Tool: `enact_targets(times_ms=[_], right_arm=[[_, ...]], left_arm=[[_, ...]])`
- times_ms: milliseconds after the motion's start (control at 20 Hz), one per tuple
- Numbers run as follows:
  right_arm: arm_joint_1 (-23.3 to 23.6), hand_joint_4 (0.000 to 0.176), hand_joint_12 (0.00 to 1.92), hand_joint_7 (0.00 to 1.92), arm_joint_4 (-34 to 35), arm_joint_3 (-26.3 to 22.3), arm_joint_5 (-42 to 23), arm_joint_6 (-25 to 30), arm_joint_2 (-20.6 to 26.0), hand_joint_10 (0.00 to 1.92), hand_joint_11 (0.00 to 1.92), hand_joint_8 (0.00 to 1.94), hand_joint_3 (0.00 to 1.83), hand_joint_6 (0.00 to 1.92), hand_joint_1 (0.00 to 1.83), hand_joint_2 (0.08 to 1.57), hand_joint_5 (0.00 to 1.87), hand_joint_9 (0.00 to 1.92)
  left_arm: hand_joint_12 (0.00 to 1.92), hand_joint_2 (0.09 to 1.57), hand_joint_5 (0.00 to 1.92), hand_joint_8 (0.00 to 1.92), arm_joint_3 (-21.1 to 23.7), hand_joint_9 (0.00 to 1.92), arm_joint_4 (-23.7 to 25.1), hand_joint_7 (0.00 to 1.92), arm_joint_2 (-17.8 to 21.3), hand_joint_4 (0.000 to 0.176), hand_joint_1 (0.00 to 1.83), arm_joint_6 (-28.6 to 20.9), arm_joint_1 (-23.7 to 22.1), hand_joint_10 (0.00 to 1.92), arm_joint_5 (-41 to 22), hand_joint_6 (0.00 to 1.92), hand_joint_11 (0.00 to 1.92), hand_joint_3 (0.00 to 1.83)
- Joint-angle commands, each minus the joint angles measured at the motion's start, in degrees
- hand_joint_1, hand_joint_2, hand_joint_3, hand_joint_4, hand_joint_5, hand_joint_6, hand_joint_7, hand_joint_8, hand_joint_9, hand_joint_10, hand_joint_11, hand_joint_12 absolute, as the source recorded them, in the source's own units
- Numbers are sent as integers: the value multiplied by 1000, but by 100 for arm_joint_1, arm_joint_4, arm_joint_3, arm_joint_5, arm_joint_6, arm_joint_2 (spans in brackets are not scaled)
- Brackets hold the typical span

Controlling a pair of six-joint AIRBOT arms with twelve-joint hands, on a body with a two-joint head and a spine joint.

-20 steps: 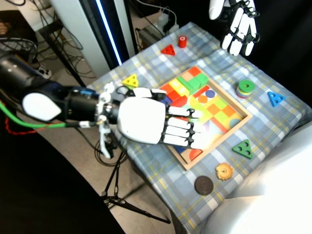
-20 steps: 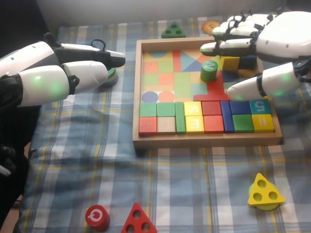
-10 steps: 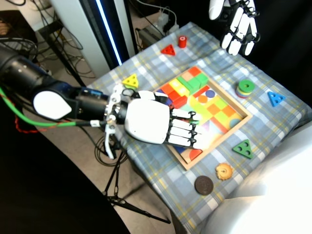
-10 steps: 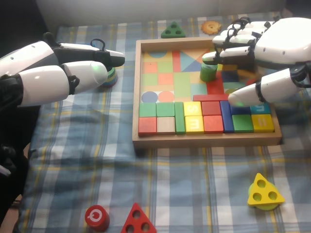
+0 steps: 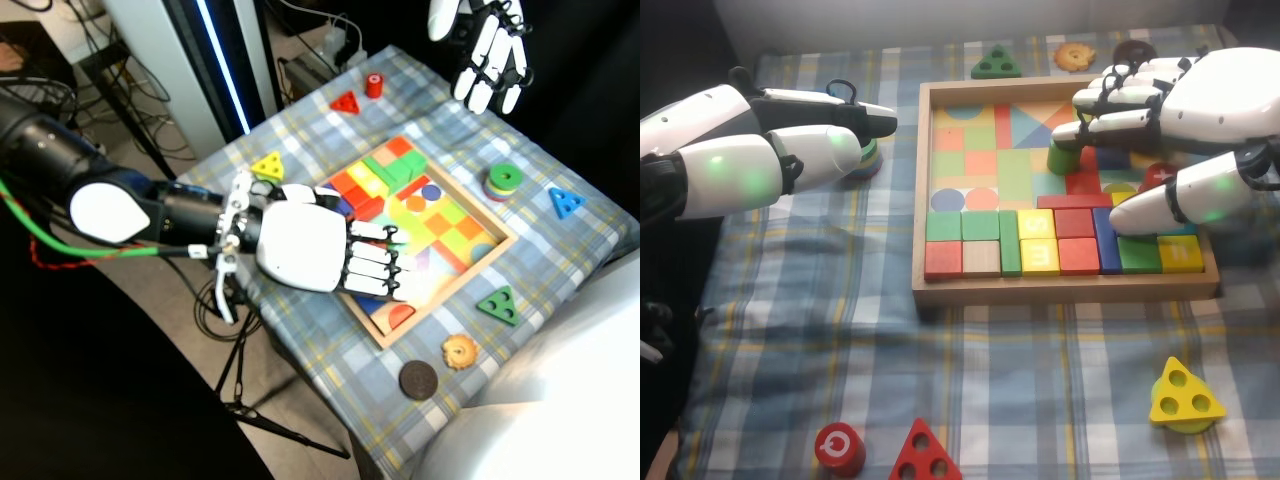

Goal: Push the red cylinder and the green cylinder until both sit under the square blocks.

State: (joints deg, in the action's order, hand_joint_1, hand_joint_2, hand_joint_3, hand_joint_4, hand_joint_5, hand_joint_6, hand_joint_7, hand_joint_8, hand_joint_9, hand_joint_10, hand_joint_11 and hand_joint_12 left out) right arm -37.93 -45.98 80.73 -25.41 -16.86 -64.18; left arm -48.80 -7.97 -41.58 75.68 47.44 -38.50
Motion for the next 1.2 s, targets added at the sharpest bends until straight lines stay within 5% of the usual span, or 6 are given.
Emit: enact_targets(times_ms=[0, 600, 750, 850, 1050, 1150], right_arm=[[22, 176, 0, 0, 59, -21, -342, 28, 25, 0, 0, 0, 0, 2, 0, 1041, 106, 0], [8, 176, 0, 0, -65, -415, -345, 32, 584, 0, 0, 0, 0, 9, 0, 1021, 136, 0], [6, 176, 0, 0, -66, -467, -354, 32, 594, 0, 0, 0, 0, 9, 0, 1014, 139, 0], [-16, 176, 0, 0, -77, -494, -355, 32, 614, 0, 0, 0, 0, 7, 0, 986, 140, 0], [-59, 176, 0, 0, 116, -495, -418, 31, 688, 0, 0, 0, 0, 1, 0, 1007, 131, 0], [-58, 176, 0, 0, 315, -438, -519, 29, 709, 0, 0, 0, 0, 0, 0, 1011, 119, 0]], left_arm=[[436, 1406, 528, 2, -28, 519, -15, 497, -2, 131, 10, -66, -34, 2, -691, 0, 4, 1], [425, 1407, 537, 0, -26, 523, -15, 491, -4, 127, 11, -107, -17, 3, -695, 0, 0, 1], [432, 1404, 551, 1, -26, 526, -20, 494, -4, 112, 0, -122, 0, 2, -700, 4, 6, 0], [429, 1405, 540, 3, -26, 557, -20, 498, -4, 131, 9, -137, 7, 13, -707, 2, 0, 0], [456, 1411, 542, 0, -26, 543, -27, 502, -4, 126, 21, -163, 38, 0, -712, 0, 0, 1], [455, 1410, 531, 0, -27, 559, -50, 502, -4, 144, 39, -173, 68, 7, -735, 0, 0, 0]])
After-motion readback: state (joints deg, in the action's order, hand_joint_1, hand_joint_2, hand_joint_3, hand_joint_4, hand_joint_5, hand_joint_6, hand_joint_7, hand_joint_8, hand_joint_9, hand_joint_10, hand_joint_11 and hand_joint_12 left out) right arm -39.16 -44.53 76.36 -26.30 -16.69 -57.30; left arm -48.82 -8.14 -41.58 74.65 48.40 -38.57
